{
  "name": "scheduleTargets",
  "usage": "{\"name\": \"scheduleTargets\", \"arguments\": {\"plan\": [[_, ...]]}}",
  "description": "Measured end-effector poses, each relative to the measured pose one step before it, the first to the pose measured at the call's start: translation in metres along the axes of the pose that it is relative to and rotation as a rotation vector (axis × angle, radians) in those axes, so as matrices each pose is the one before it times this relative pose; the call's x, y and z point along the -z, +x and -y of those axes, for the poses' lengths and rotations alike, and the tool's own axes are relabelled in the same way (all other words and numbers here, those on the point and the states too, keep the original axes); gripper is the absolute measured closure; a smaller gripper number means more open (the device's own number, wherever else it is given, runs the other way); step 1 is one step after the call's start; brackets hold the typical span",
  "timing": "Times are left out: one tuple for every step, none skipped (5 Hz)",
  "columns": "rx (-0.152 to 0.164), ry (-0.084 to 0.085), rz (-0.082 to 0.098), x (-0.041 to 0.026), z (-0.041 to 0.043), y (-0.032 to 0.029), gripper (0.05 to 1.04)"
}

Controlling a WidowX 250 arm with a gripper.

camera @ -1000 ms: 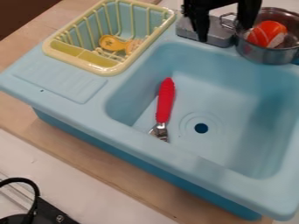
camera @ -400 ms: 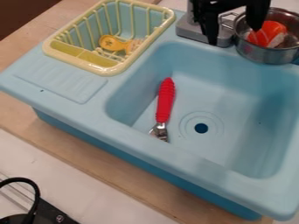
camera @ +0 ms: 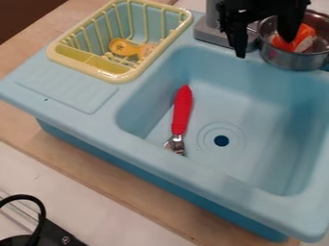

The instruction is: Move the silver pot inside the sink

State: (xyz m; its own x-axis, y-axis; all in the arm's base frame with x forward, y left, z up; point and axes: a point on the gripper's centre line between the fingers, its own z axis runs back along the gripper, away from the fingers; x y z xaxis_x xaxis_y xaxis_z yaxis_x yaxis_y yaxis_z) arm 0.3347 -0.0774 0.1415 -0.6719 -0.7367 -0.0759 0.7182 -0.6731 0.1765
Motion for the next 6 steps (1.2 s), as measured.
{"name": "scheduleTargets", "arguments": {"plan": [[-0.0017, -0.0143, 0.015, 0.0079, -0.00026, 0.00126, 0.085], [0.0011, -0.003, 0.0098, 0.00281, -0.00058, 0.00085, 0.085], [0.0058, -0.0235, 0.0204, 0.00733, 0.00167, 0.00172, 0.098], [-0.0075, -0.0068, 0.0121, 0.00067, -0.00107, -0.00055, 0.185], [0.0144, -0.0043, 0.0314, 0.00078, -0.00091, -0.00133, 0.482], [0.005, 0.0043, 0.0185, -0.00026, 0.00095, 0.00036, 0.757]]}}
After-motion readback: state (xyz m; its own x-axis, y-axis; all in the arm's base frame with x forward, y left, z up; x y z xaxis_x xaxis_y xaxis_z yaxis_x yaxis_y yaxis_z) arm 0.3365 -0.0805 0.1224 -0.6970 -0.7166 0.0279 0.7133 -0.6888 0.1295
